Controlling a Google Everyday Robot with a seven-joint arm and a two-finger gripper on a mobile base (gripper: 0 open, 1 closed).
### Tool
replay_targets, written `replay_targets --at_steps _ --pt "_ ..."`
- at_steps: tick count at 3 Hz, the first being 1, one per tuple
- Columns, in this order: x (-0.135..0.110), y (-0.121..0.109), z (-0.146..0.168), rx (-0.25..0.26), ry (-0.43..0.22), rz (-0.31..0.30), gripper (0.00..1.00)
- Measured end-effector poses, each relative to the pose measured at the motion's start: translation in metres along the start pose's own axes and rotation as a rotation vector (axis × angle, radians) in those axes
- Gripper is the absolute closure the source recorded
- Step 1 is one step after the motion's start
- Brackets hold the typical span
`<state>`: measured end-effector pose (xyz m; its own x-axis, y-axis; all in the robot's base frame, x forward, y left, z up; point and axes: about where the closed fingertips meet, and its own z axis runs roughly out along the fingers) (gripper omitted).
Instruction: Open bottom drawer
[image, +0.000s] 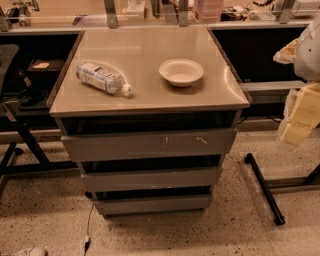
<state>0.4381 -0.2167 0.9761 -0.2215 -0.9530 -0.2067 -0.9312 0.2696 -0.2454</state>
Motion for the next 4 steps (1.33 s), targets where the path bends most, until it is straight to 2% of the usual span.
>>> replay_targets --at_steps 1,2,3,4 --pt "0.000 0.000 0.000 0.000 0.000 0.000 0.00" --pt "-0.001 0.011 0.018 -0.028 -0.019 0.008 0.00" --pt "-0.007 0.040 0.054 -0.055 -0.055 -0.012 0.00" --pt "-0.012 0.074 0.125 -0.125 -0.073 -0.022 0.00"
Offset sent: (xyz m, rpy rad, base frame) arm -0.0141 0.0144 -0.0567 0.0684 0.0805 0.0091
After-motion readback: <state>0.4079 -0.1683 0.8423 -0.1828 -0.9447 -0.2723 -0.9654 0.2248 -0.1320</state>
